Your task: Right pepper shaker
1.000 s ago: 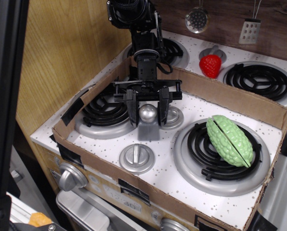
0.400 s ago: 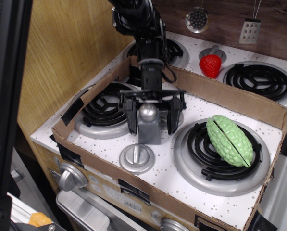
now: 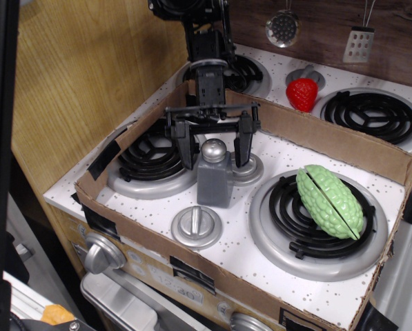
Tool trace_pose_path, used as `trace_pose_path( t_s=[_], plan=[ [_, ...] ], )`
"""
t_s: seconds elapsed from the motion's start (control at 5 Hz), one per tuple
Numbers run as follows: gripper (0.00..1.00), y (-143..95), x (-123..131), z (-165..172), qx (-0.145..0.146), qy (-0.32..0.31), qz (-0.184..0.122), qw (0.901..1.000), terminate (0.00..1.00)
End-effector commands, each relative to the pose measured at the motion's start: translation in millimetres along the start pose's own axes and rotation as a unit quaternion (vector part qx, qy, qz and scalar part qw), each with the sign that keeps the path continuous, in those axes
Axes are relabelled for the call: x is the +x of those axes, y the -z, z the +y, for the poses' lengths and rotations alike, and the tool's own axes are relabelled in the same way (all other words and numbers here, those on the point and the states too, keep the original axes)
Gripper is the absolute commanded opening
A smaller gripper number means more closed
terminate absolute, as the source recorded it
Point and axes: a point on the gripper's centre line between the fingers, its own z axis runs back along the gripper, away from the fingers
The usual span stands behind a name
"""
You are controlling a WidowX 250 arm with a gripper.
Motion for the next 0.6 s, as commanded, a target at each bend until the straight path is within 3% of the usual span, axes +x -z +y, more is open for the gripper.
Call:
trace_pose_path(
  t_s=[0.0, 0.2, 0.4],
  plan=[
    [1.0, -37.6, -14.0, -4.3, 0.01, -0.022, -0.151, 0.9882, 0.0],
    [1.0, -33.7, -25.3, -1.9, 0.029, -0.039, -0.228, 0.9725, 0.0],
    [1.0, -36.8, -32.4, -5.0, 0.017, -0.042, -0.314, 0.9484, 1.0]
  ],
)
